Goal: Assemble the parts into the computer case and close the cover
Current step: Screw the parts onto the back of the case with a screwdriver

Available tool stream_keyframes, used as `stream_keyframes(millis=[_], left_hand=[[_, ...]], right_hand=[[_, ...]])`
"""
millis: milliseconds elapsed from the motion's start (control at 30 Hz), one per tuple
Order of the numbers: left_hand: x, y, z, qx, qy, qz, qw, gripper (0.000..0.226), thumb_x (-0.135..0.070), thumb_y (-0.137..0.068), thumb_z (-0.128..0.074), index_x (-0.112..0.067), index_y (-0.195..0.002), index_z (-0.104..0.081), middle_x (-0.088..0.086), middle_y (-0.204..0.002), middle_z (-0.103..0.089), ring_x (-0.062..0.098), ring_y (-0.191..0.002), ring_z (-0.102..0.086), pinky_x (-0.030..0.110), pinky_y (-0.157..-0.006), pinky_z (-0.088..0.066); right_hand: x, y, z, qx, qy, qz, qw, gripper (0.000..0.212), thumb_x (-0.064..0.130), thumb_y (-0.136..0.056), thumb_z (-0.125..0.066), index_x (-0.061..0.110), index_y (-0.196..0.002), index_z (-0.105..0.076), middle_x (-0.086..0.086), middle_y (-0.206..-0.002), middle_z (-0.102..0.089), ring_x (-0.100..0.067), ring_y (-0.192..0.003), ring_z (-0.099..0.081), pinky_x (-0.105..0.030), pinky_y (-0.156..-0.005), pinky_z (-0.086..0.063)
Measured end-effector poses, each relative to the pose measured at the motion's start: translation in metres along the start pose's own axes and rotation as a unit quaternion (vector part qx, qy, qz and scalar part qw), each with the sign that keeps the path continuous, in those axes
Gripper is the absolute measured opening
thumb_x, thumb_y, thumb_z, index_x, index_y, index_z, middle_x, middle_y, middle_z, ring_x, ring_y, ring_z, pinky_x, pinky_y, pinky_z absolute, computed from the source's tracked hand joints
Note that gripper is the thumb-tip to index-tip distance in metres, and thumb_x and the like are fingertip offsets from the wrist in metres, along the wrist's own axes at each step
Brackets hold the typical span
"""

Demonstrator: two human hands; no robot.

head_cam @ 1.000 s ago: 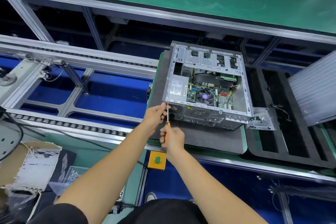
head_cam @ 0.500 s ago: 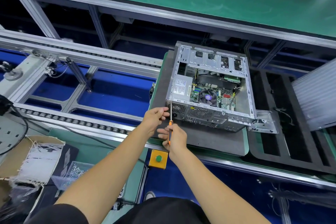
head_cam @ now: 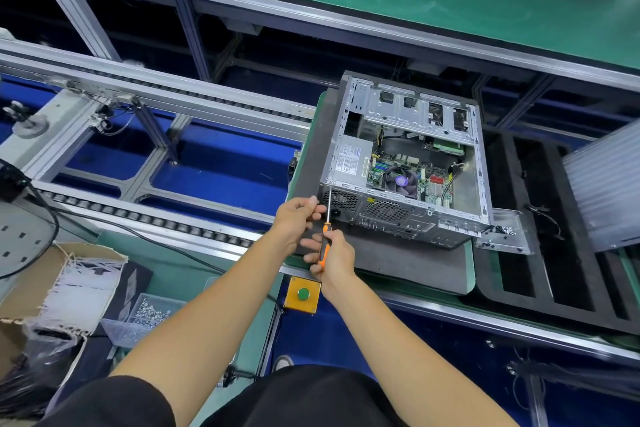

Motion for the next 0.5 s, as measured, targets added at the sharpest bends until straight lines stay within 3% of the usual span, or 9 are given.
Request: stream_keyframes(millis=[100,200,300,400,500], left_hand=[[-0.0012,0.0019,-0.0005,0.006,0.033,-0.005,0.999,0.013,-0.021,-0.102,-0.060,-0.013,-0.104,-0.069,-0.005,-0.086,-0.077,0.004,-0.071,-0.061,0.021,-0.062,-0.045],[-0.0020,0.0033,-0.0004,0.014,0.028,-0.023,0.999,0.010,-0.019,-0.100,-0.062,-0.016,-0.102,-0.071,-0.006,-0.085,-0.075,0.005,-0.074,-0.061,0.020,-0.062,-0.045],[-0.0028,0.0038,0.0020,0.018,0.029,-0.037,0.999,0.008,-0.021,-0.097,-0.067,-0.018,-0.101,-0.073,-0.005,-0.087,-0.074,0.006,-0.076,-0.061,0.022,-0.063,-0.045],[-0.0022,0.0042,0.0017,0.025,0.038,-0.035,0.998,0.012,-0.023,-0.094,-0.070,-0.017,-0.104,-0.074,-0.006,-0.087,-0.075,0.005,-0.077,-0.063,0.022,-0.067,-0.047],[-0.0013,0.0043,0.0024,0.029,0.056,-0.029,0.998,0.011,-0.015,-0.094,-0.070,-0.016,-0.105,-0.072,-0.003,-0.092,-0.077,0.005,-0.082,-0.068,0.021,-0.070,-0.050]], right_hand=[[0.0045,-0.0024,0.0036,-0.023,0.038,0.040,0.998,0.015,0.014,-0.095,-0.054,0.010,-0.082,-0.059,-0.003,-0.063,-0.053,-0.011,-0.039,-0.034,-0.021,-0.038,-0.019],[0.0070,-0.0015,0.0075,-0.035,0.033,0.054,0.997,0.006,0.007,-0.093,-0.058,0.007,-0.088,-0.056,-0.005,-0.059,-0.063,-0.012,-0.039,-0.041,-0.022,-0.035,-0.024],[0.0029,-0.0006,0.0033,-0.003,-0.011,0.009,1.000,0.005,0.013,-0.098,-0.056,0.008,-0.097,-0.056,-0.013,-0.070,-0.074,-0.013,-0.041,-0.050,-0.019,-0.033,-0.028],[-0.0004,-0.0001,-0.0007,0.034,-0.039,-0.032,0.998,0.020,0.024,-0.101,-0.052,0.006,-0.093,-0.057,-0.014,-0.069,-0.072,-0.014,-0.041,-0.054,-0.019,-0.033,-0.031],[0.0008,-0.0015,0.0014,0.035,-0.041,-0.031,0.998,0.021,0.023,-0.098,-0.051,0.009,-0.085,-0.059,-0.003,-0.059,-0.061,-0.011,-0.037,-0.041,-0.019,-0.033,-0.025]])
Point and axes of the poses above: each hand's wrist, its own y-axis away from the middle knuckle, its own z-axis out of the back of the hand, x = y × z, the point moved 8 cm from there along -y, towards the middle knuckle
